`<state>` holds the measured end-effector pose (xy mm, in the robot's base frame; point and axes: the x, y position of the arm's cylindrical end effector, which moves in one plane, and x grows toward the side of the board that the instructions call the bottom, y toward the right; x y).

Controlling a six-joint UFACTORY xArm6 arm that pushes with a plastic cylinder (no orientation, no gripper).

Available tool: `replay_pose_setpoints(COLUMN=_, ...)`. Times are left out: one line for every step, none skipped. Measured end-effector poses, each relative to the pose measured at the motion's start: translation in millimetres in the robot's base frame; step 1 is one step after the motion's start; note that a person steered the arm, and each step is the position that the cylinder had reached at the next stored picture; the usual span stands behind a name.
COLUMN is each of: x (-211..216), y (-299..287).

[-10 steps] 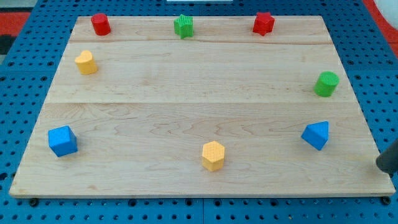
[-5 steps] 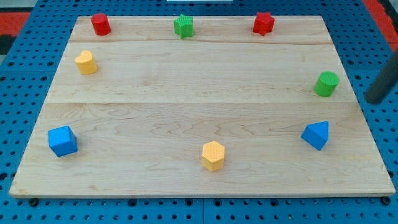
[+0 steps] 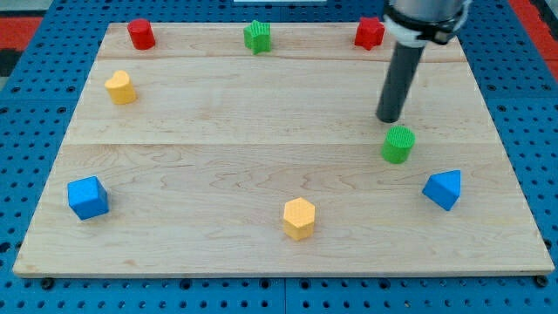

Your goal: Move the green circle diagonally to the top left of the blue triangle

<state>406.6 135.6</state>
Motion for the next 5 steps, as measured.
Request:
replay_pose_setpoints(x=33.1, y=12.8)
replay_pose_setpoints(x=47.0, y=38.2)
replay_pose_setpoints(x=47.0, y=46.9)
replay_pose_setpoints(x=14.1, y=110.3)
replay_pose_setpoints(x=-46.6, y=115.3)
